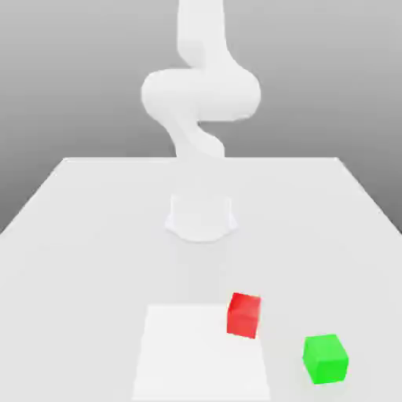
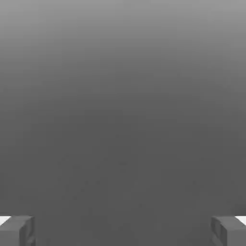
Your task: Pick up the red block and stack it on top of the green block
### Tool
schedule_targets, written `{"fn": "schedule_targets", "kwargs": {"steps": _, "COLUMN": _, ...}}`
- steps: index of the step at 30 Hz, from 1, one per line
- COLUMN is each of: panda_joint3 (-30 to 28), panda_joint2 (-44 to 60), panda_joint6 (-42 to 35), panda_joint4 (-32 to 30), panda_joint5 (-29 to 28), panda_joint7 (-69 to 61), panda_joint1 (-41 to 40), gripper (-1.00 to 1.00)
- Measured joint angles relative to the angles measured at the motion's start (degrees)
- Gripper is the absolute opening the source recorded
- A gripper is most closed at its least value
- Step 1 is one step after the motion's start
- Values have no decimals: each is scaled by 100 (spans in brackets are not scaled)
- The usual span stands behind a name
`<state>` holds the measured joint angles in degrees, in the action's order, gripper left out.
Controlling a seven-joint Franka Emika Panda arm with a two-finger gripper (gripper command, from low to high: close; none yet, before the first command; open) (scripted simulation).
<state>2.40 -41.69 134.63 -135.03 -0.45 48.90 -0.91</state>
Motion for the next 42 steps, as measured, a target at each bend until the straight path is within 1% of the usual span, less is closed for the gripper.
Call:
{"fn": "schedule_targets", "kwargs": {"steps": 5, "panda_joint3": 485, "panda_joint2": 1001, "panda_joint6": 661, "panda_joint4": -735, "panda_joint5": -105, "panda_joint7": 719, "panda_joint1": -177, "gripper": 0}}
{"fn": "schedule_targets", "kwargs": {"steps": 12, "panda_joint3": 952, "panda_joint2": 2429, "panda_joint6": 1593, "panda_joint4": -1765, "panda_joint5": -175, "panda_joint7": 1681, "panda_joint1": -294, "gripper": 0}}
{"fn": "schedule_targets", "kwargs": {"steps": 15, "panda_joint3": 1084, "panda_joint2": 3126, "panda_joint6": 2056, "panda_joint4": -2253, "panda_joint5": -96, "panda_joint7": 2067, "panda_joint1": -254, "gripper": 0}}
{"fn": "schedule_targets", "kwargs": {"steps": 17, "panda_joint3": 1168, "panda_joint2": 3650, "panda_joint6": 2414, "panda_joint4": -2612, "panda_joint5": 101, "panda_joint7": 2259, "panda_joint1": -175, "gripper": 0}}
{"fn": "schedule_targets", "kwargs": {"steps": 19, "panda_joint3": 1194, "panda_joint2": 4023, "panda_joint6": 2698, "panda_joint4": -2719, "panda_joint5": 85, "panda_joint7": 2408, "panda_joint1": -159, "gripper": 0}}
{"fn": "schedule_targets", "kwargs": {"steps": 21, "panda_joint3": 1141, "panda_joint2": 4332, "panda_joint6": 2949, "panda_joint4": -2706, "panda_joint5": -92, "panda_joint7": 2575, "panda_joint1": -125, "gripper": 0}}
{"fn": "schedule_targets", "kwargs": {"steps": 24, "panda_joint3": 908, "panda_joint2": 4786, "panda_joint6": 3322, "panda_joint4": -2646, "panda_joint5": -494, "panda_joint7": 2878, "panda_joint1": -2, "gripper": 0}}
{"fn": "schedule_targets", "kwargs": {"steps": 27, "panda_joint3": 529, "panda_joint2": 5247, "panda_joint6": 3704, "panda_joint4": -2587, "panda_joint5": -894, "panda_joint7": 3165, "panda_joint1": 279, "gripper": 0}}
{"fn": "schedule_targets", "kwargs": {"steps": 28, "panda_joint3": 389, "panda_joint2": 5391, "panda_joint6": 3825, "panda_joint4": -2571, "panda_joint5": -986, "panda_joint7": 3229, "panda_joint1": 395, "gripper": -100}}
{"fn": "schedule_targets", "kwargs": {"steps": 35, "panda_joint3": 355, "panda_joint2": 5422, "panda_joint6": 3858, "panda_joint4": -2567, "panda_joint5": -1028, "panda_joint7": 3264, "panda_joint1": 421, "gripper": -100}}
{"fn": "schedule_targets", "kwargs": {"steps": 39, "panda_joint3": 702, "panda_joint2": 4910, "panda_joint6": 3438, "panda_joint4": -2631, "panda_joint5": -543, "panda_joint7": 2919, "panda_joint1": 199, "gripper": -100}}
{"fn": "schedule_targets", "kwargs": {"steps": 42, "panda_joint3": 849, "panda_joint2": 4465, "panda_joint6": 3065, "panda_joint4": -2698, "panda_joint5": -166, "panda_joint7": 2641, "panda_joint1": 159, "gripper": -100}}
